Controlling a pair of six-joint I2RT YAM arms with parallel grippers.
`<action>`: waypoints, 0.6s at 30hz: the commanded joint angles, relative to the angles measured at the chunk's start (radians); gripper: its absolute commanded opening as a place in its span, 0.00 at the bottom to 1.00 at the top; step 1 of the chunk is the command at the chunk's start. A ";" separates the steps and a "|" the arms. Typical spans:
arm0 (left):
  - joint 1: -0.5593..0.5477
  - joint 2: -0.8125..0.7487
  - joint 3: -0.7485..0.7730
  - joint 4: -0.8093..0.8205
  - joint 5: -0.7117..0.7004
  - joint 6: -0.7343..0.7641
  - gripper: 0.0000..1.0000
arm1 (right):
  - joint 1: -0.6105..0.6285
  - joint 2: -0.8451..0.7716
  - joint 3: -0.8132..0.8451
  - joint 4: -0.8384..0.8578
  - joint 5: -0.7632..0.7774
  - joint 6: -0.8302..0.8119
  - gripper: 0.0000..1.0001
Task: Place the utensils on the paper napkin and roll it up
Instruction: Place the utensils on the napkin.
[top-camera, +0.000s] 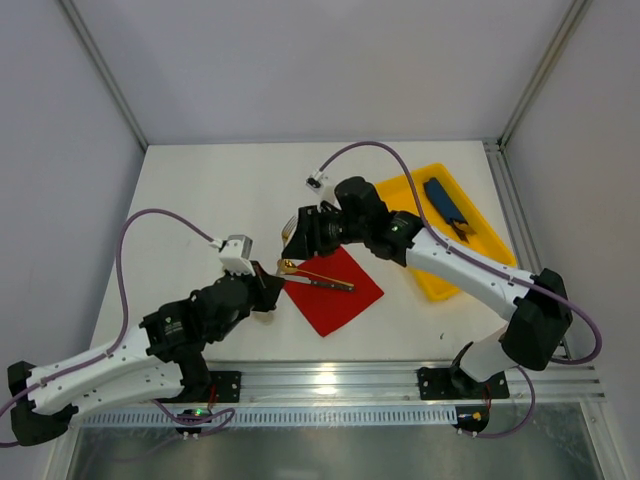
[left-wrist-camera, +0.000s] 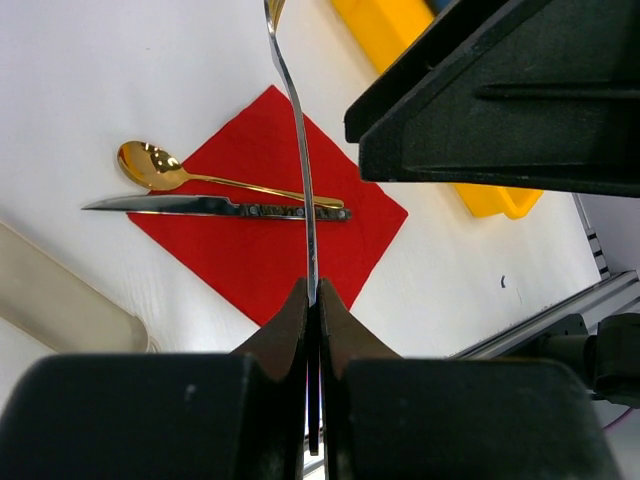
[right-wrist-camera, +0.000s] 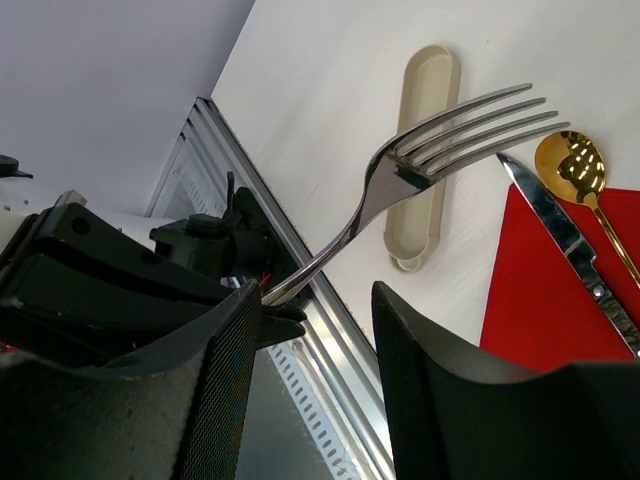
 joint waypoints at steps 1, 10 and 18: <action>0.003 -0.007 0.056 0.011 -0.015 0.017 0.00 | -0.009 0.033 0.038 0.064 -0.039 0.045 0.52; 0.002 -0.016 0.045 0.034 0.009 0.009 0.00 | -0.017 0.107 0.078 0.127 -0.050 0.082 0.45; 0.002 -0.015 0.053 0.005 0.020 0.003 0.00 | -0.017 0.139 0.121 0.071 -0.045 0.035 0.08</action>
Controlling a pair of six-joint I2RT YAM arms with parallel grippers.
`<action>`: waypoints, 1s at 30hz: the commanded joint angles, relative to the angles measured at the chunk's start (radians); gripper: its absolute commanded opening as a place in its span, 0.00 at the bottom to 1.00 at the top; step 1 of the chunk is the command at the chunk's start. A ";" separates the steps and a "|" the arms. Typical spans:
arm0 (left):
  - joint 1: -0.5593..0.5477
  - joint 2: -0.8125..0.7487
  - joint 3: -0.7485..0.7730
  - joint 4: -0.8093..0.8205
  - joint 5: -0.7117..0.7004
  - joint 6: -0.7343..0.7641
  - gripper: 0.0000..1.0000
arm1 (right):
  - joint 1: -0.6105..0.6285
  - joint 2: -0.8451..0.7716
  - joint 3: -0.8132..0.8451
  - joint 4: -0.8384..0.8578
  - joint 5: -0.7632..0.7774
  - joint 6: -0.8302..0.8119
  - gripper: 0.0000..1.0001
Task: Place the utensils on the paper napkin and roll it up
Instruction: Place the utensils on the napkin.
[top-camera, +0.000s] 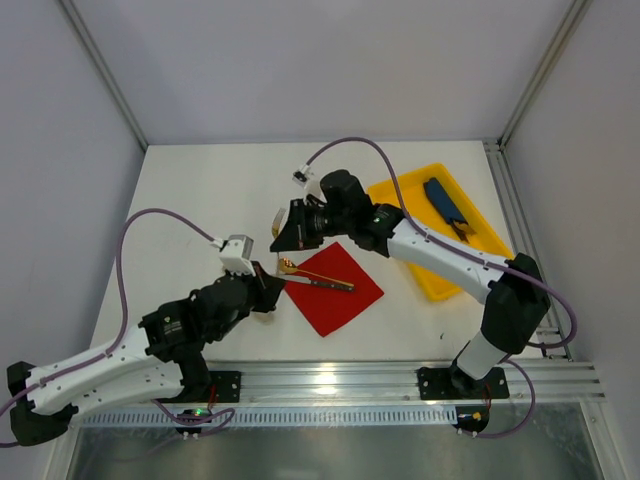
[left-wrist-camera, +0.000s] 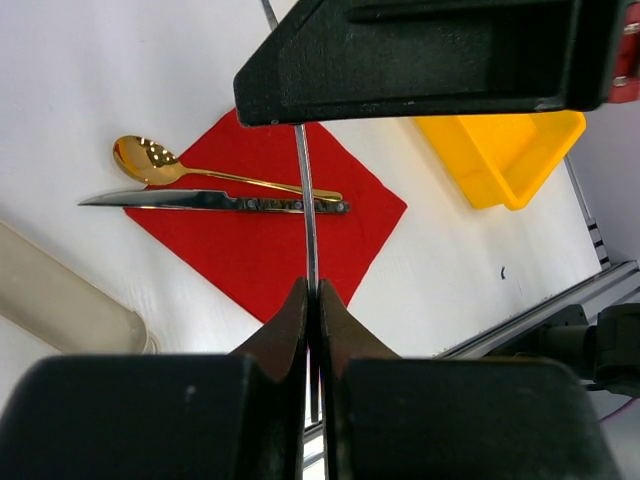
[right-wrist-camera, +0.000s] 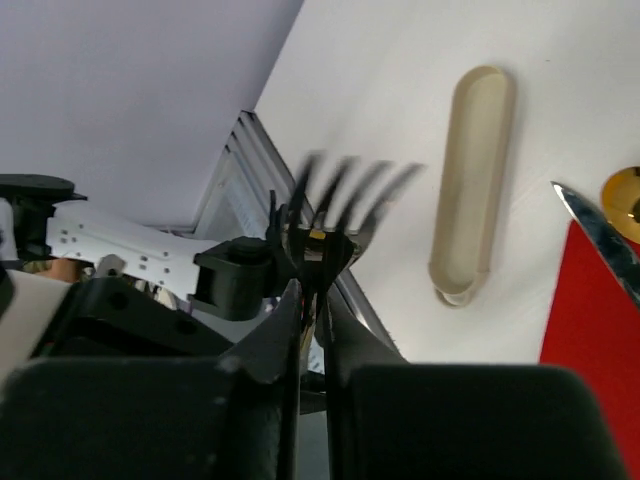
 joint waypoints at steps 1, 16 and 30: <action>0.003 -0.003 0.045 0.016 0.010 0.001 0.00 | -0.005 0.009 0.057 -0.015 0.024 -0.063 0.04; 0.001 -0.132 0.093 -0.223 -0.171 -0.073 0.74 | -0.007 0.050 0.148 -0.342 0.256 -0.509 0.04; 0.003 -0.339 0.137 -0.355 -0.257 -0.099 0.71 | 0.150 0.265 0.265 -0.591 0.615 -0.861 0.04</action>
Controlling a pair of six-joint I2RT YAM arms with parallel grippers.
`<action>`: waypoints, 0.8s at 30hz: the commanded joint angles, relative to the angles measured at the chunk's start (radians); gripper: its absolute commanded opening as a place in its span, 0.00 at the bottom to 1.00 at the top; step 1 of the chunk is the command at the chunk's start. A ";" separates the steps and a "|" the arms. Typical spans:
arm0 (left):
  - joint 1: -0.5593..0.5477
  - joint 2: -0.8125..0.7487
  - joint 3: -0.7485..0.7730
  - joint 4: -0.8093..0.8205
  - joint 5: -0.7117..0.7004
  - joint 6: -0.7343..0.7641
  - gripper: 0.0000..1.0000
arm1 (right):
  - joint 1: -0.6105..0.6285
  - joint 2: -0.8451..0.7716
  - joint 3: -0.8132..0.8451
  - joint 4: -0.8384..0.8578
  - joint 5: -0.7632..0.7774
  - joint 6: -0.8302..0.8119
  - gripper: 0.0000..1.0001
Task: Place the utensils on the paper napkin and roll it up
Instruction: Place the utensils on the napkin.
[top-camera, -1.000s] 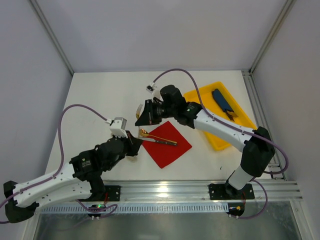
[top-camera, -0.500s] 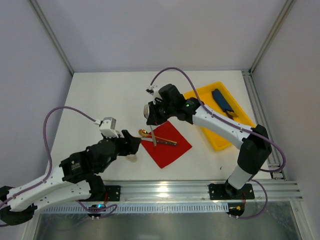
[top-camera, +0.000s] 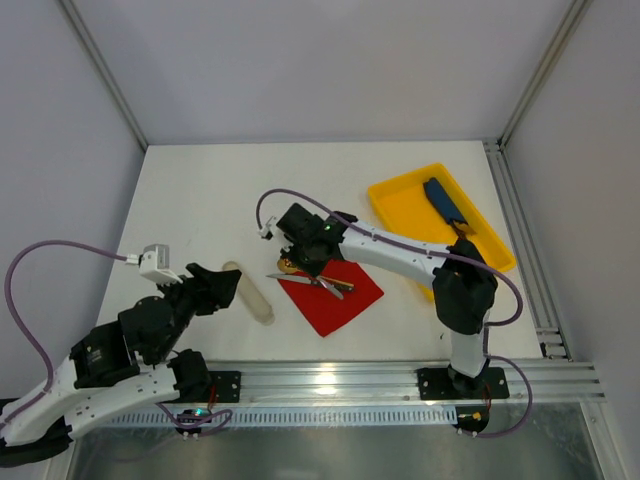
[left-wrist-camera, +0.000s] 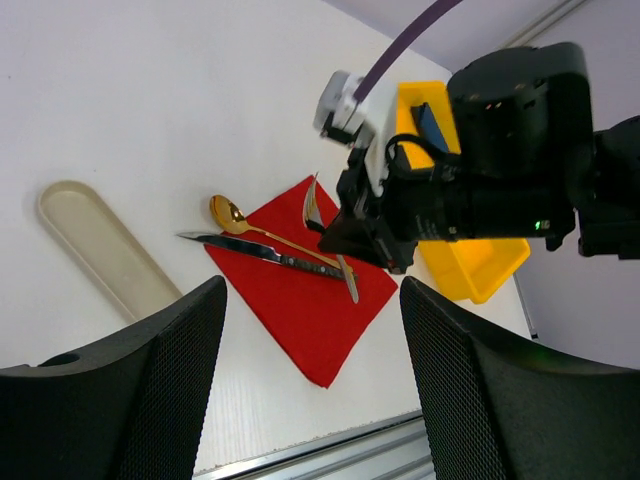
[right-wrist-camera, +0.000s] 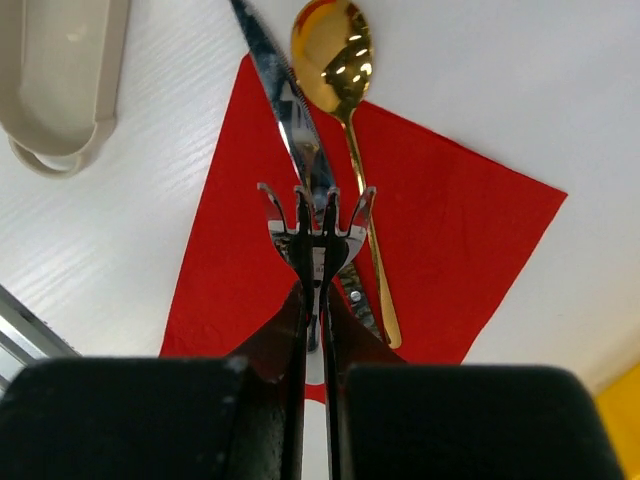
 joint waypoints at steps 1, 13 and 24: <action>0.003 0.028 0.050 -0.049 -0.043 -0.012 0.71 | 0.041 0.041 0.071 -0.075 0.142 -0.120 0.04; 0.001 0.032 0.039 -0.033 -0.060 0.005 0.72 | 0.101 0.087 0.025 -0.087 0.228 -0.269 0.04; 0.001 0.032 0.031 -0.025 -0.052 0.000 0.72 | 0.134 0.168 0.129 -0.188 0.177 -0.307 0.04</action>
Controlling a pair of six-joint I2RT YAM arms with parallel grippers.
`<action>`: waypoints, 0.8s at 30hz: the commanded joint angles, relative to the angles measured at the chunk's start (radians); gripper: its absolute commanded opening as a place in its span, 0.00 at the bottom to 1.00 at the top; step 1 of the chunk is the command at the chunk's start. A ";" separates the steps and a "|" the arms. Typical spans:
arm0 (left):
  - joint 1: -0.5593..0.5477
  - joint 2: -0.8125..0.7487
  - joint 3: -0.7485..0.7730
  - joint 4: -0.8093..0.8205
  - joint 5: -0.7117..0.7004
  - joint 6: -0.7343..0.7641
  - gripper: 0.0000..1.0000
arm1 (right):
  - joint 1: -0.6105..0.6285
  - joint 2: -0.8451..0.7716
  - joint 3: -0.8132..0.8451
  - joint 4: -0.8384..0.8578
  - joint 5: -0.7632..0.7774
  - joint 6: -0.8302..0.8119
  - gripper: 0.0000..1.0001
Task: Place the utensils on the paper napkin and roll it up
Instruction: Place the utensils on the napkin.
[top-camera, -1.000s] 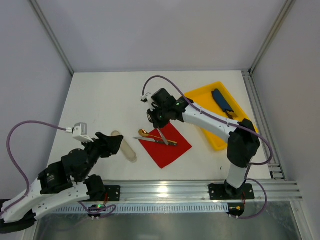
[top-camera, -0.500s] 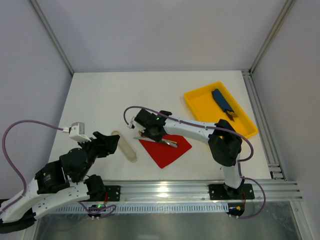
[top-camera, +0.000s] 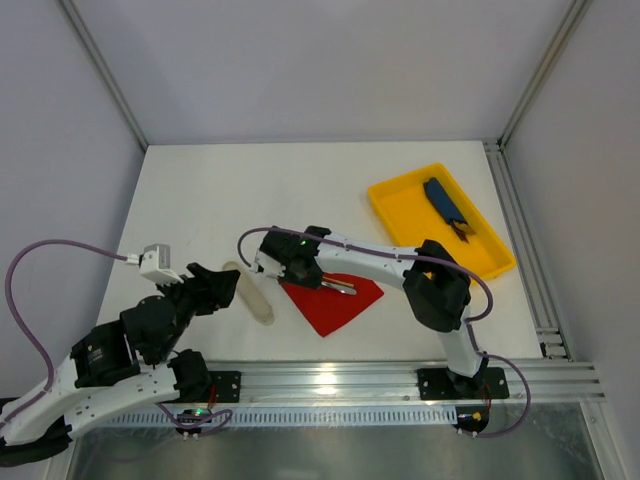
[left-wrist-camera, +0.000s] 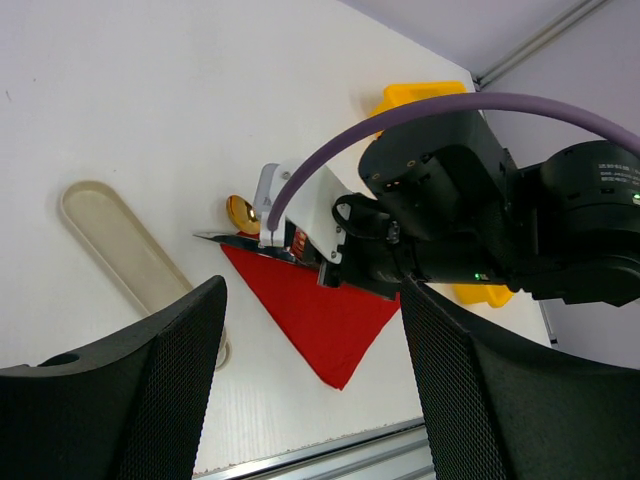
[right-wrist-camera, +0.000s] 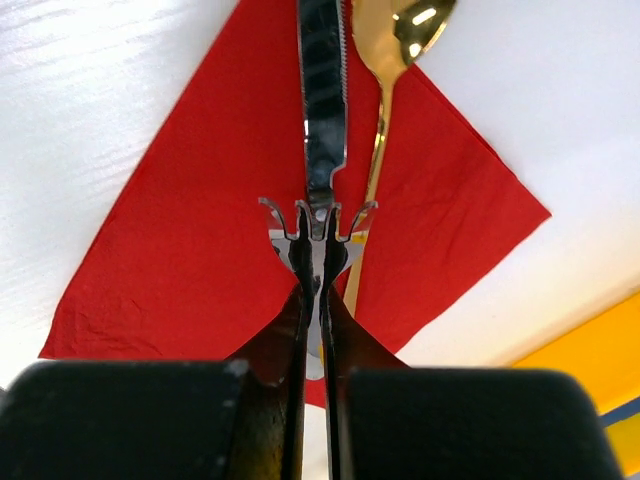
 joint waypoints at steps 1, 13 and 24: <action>0.001 0.012 0.012 0.011 -0.024 -0.001 0.72 | 0.015 0.031 0.072 -0.063 -0.017 -0.030 0.04; 0.001 -0.002 0.009 0.002 -0.021 -0.013 0.72 | 0.021 0.098 0.152 -0.110 -0.024 -0.043 0.04; 0.003 -0.004 0.012 0.000 -0.027 -0.009 0.72 | 0.031 0.149 0.195 -0.138 -0.030 -0.049 0.04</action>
